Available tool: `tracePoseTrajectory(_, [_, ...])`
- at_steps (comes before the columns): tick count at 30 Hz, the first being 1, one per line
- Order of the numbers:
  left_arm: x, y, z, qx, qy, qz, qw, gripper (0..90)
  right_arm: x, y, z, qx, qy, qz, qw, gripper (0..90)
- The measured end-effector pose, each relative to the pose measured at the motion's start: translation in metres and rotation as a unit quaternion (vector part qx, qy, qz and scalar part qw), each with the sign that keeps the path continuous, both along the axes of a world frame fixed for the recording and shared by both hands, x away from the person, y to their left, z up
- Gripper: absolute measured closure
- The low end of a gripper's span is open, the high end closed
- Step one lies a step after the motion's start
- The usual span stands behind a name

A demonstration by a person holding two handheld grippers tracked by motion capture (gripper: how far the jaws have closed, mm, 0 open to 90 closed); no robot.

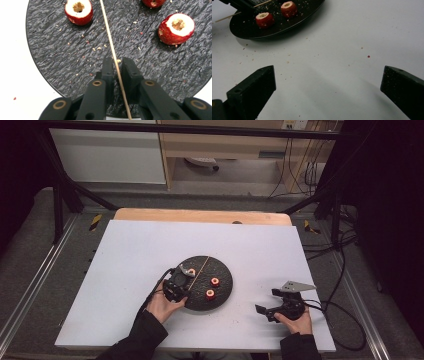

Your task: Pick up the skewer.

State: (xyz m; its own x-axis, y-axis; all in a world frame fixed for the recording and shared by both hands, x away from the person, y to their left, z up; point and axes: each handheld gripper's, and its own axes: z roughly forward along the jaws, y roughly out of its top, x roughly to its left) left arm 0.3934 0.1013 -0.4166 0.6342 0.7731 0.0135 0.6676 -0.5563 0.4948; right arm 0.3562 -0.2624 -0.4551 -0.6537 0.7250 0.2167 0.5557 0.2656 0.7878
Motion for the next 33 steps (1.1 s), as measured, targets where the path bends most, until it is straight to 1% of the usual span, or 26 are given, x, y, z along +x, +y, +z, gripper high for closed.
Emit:
tracePoseTrajectory(2, [0.000, 0.000, 0.000, 0.001, -0.002, 0.003, 1.0000, 82.4, 0.000, 0.000, 0.000, -0.002, -0.001, 0.002, 1.0000, 0.7])
tracePoseTrajectory(7, [0.000, 0.000, 0.000, -0.001, 0.000, 0.013, 0.9999, 87.5, 0.000, 0.000, 0.000, -0.001, 0.000, 0.000, 1.0000, 0.7])
tracePoseTrajectory(12, [-0.001, 0.002, 0.000, -0.009, 0.000, 0.019, 0.9998, 87.7, 0.000, 0.000, 0.000, -0.002, 0.001, 0.001, 1.0000, 0.7])
tracePoseTrajectory(14, [-0.001, 0.004, 0.000, -0.015, -0.004, 0.020, 0.9997, 87.8, 0.000, 0.000, 0.000, -0.002, 0.001, 0.001, 1.0000, 0.6])
tracePoseTrajectory(15, [-0.002, 0.006, 0.001, -0.019, -0.009, 0.019, 0.9996, 88.0, 0.000, 0.000, 0.000, 0.000, 0.001, 0.000, 1.0000, 0.7])
tracePoseTrajectory(16, [-0.002, 0.006, 0.001, -0.019, -0.009, 0.019, 0.9996, 88.0, 0.000, 0.000, 0.000, 0.000, 0.001, 0.000, 1.0000, 0.7])
tracePoseTrajectory(20, [-0.004, 0.011, 0.006, -0.028, -0.021, 0.017, 0.9992, 88.1, 0.000, 0.000, 0.000, -0.003, 0.000, 0.001, 1.0000, 0.7])
tracePoseTrajectory(22, [-0.005, 0.014, 0.008, -0.036, -0.028, 0.013, 0.9989, 88.1, 0.000, 0.000, 0.000, -0.004, 0.000, 0.001, 1.0000, 0.7])
tracePoseTrajectory(23, [-0.007, 0.018, 0.010, -0.043, -0.036, 0.008, 0.9984, 88.1, 0.000, 0.000, -0.001, -0.005, 0.000, 0.002, 1.0000, 0.7])
tracePoseTrajectory(24, [-0.007, 0.018, 0.010, -0.043, -0.036, 0.008, 0.9984, 88.1, 0.000, 0.000, -0.001, -0.005, 0.000, 0.002, 1.0000, 0.7])
tracePoseTrajectory(25, [-0.008, 0.022, 0.011, -0.053, -0.042, 0.005, 0.9977, 88.1, 0.000, 0.000, -0.001, -0.005, 0.000, 0.001, 1.0000, 0.7])
tracePoseTrajectory(26, [-0.008, 0.022, 0.011, -0.053, -0.042, 0.005, 0.9977, 88.1, 0.000, 0.000, -0.001, -0.005, 0.000, 0.001, 1.0000, 0.7])
tracePoseTrajectory(28, [-0.010, 0.027, 0.013, -0.065, -0.045, -0.001, 0.9969, 88.1, 0.000, 0.000, -0.001, -0.006, 0.001, 0.001, 1.0000, 0.7])
tracePoseTrajectory(30, [-0.012, 0.033, 0.014, -0.079, -0.052, -0.006, 0.9955, 88.1, 0.000, 0.000, -0.001, -0.007, 0.001, 0.001, 1.0000, 0.7])
tracePoseTrajectory(33, [-0.014, 0.040, 0.014, -0.089, -0.062, -0.015, 0.9940, 88.1, 0.000, 0.000, -0.001, -0.007, 0.001, 0.001, 1.0000, 0.7])
